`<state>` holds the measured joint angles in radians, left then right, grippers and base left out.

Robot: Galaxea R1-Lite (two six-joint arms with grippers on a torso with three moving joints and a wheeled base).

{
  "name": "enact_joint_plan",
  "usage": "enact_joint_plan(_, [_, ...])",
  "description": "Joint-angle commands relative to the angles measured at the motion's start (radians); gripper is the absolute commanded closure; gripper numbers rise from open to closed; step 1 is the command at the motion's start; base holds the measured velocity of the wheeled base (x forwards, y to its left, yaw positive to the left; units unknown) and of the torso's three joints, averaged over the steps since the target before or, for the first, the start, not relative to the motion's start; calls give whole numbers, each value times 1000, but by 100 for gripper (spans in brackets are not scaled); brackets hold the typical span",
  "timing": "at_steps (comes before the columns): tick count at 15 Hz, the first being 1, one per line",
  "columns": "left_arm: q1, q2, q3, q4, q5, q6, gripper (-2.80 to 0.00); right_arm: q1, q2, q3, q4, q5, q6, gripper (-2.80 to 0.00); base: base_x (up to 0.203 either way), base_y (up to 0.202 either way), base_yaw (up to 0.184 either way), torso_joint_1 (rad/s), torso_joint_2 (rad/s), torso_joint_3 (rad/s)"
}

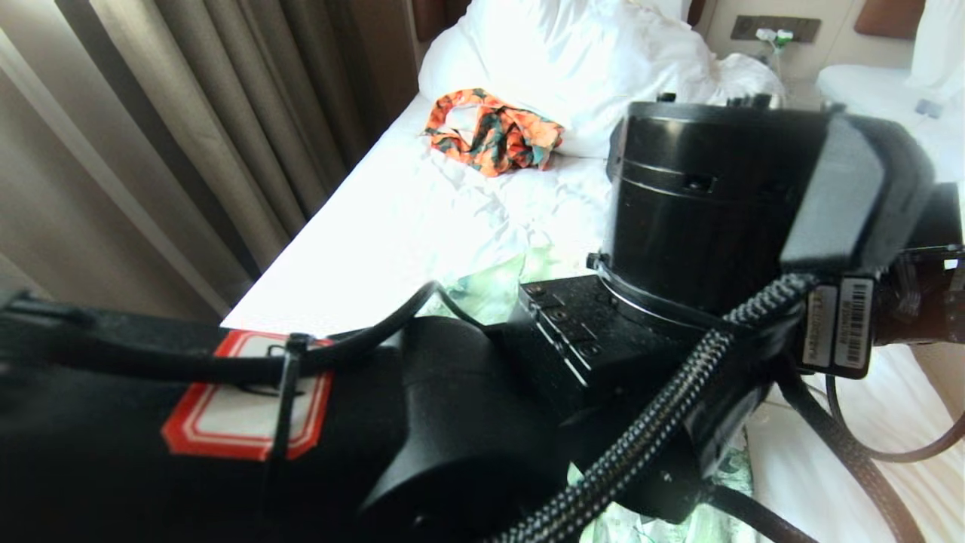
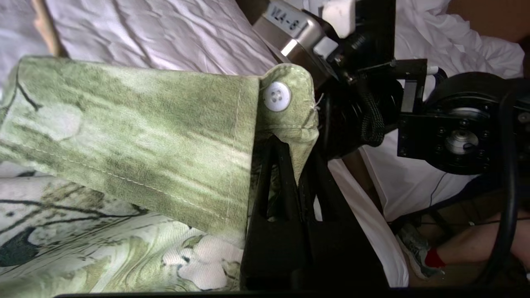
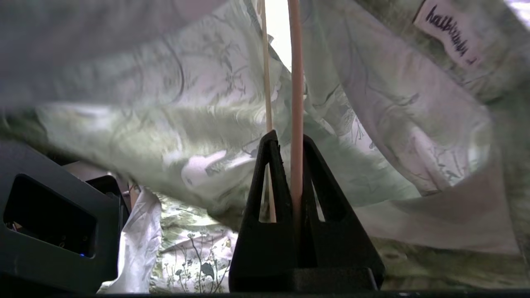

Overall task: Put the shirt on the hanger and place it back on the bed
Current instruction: Hook one side of the shirt onto the hanger

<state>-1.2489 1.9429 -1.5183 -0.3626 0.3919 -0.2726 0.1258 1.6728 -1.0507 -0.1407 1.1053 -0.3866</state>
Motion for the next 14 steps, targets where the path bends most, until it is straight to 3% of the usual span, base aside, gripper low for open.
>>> enact_joint_plan(1, [-10,38,18,-5,4,-3,0,15,14,3,-7,7,-2,0,0,0,0,0,0,0])
enact_joint_plan(5, [-15,68,37,-5,7,-2,0,18,37,4,-29,7,-2,0,0,0,0,0,0,0])
enact_joint_plan(6, [-15,68,40,-4,7,-3,-280,18,43,8,-47,7,-2,0,0,0,0,0,0,0])
enact_joint_plan(14, [-86,-87,223,61,25,1,-280,23,39,12,-80,5,2,0,0,0,0,0,0,0])
